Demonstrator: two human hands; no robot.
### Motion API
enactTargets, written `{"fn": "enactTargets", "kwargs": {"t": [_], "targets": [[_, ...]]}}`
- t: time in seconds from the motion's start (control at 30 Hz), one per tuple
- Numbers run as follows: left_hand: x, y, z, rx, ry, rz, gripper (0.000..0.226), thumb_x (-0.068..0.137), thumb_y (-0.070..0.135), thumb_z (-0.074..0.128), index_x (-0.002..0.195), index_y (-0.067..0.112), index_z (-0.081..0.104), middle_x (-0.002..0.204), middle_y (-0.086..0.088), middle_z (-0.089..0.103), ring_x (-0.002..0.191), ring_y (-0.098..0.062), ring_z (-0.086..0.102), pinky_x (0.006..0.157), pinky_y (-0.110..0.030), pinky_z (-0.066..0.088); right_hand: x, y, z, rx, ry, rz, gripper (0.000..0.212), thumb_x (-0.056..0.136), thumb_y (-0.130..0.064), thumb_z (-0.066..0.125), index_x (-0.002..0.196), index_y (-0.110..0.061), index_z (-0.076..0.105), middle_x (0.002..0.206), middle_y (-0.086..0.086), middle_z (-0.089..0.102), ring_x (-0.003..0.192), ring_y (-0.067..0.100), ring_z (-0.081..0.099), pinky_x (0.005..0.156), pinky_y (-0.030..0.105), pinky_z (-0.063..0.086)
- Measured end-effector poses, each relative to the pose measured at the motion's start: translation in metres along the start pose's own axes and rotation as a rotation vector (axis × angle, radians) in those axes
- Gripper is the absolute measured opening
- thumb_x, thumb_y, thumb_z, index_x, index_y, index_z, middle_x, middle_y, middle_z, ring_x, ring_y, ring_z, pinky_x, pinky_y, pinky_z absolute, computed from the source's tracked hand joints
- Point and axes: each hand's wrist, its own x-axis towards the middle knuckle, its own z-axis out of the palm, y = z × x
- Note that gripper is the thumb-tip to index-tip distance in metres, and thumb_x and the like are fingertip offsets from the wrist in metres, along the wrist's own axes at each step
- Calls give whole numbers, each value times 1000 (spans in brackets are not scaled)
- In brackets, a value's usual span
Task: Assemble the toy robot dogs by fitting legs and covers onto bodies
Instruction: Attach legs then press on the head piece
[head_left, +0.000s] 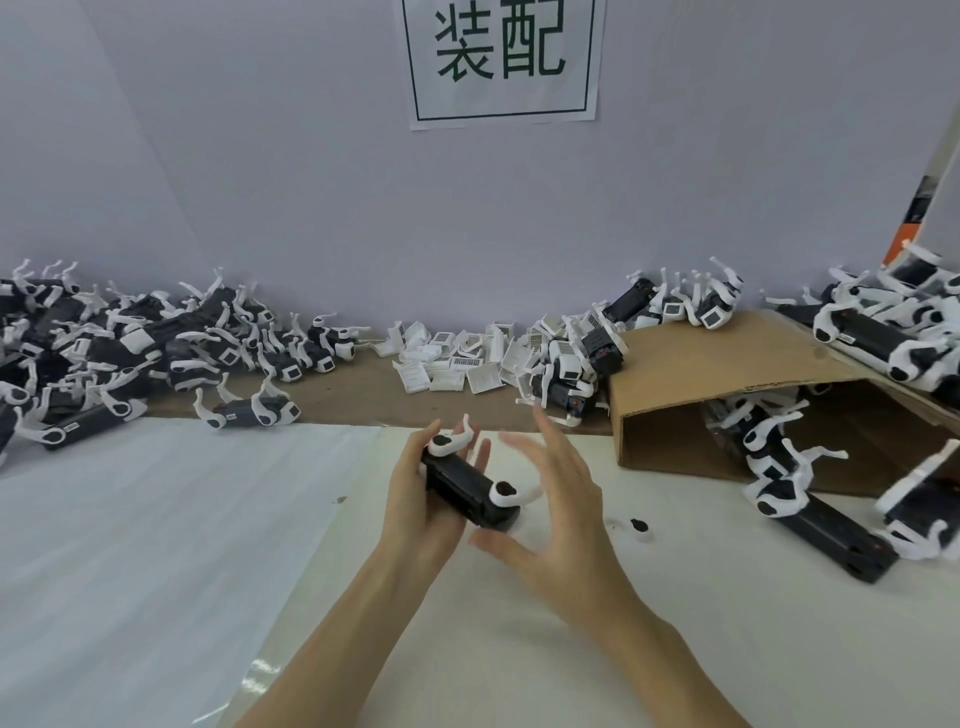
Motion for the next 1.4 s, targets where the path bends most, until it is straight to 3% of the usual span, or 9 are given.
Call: {"fn": "enactTargets", "kwargs": {"t": [0.1,0.2,0.37,0.63,0.8,1.0,1.13,1.27,1.4], "targets": [[-1,0,4,-87,-9,62,28,85,18,78,104,6,62,124,-19,73,115,-32,75,106,-42,54,-1,-8,5,303,2,442,79,83,-77,63,149,-44,34,161,-6,38,143,9,46,115,33,42],[0,-3,4,61,-30,120,29,88,28,75,103,3,71,122,-18,72,123,-27,71,111,-40,49,5,-10,-1,793,-95,814,73,80,-67,70,132,-16,59,111,18,76,93,32,77,71,35,62],[-7,-11,10,456,9,199,58,91,60,67,121,11,80,119,-11,73,108,-21,68,107,-37,50,10,-5,-10,1053,39,820,39,98,-29,66,127,-3,62,101,26,76,88,31,75,69,32,59],[-7,-17,5,869,120,382,70,76,82,69,111,23,80,89,-3,79,75,-27,78,74,-37,64,11,2,-8,934,125,807,44,91,-41,77,122,-13,62,101,13,77,86,32,76,67,34,59],[-7,-8,-11,1345,83,967,41,99,63,44,113,29,64,99,9,67,93,-15,67,78,-29,55,11,7,-19,924,-48,995,53,91,-64,63,91,-14,81,80,22,71,56,29,64,49,28,51],[-5,-6,-3,1043,119,719,58,99,65,53,77,17,77,79,-1,74,75,-24,72,50,-33,52,5,7,-19,728,-331,985,87,88,-87,39,99,-12,81,69,14,66,48,21,57,45,24,36],[3,11,-10,692,344,550,67,108,51,48,58,15,74,67,-10,72,58,-19,66,58,-29,48,10,-1,-15,838,-219,925,57,103,-61,44,118,-15,72,73,22,67,49,28,58,42,26,35],[9,34,-23,442,459,474,69,107,50,42,53,19,72,63,-7,70,53,-22,62,53,-33,37,31,5,0,517,-101,794,18,108,-16,51,111,-10,68,75,17,73,57,26,66,45,30,47],[19,43,-34,441,554,501,67,108,49,41,60,15,74,71,-14,69,60,-27,60,51,-31,41,72,34,26,69,-133,558,15,103,-10,55,104,-16,68,92,6,73,75,20,70,68,36,60]]}}
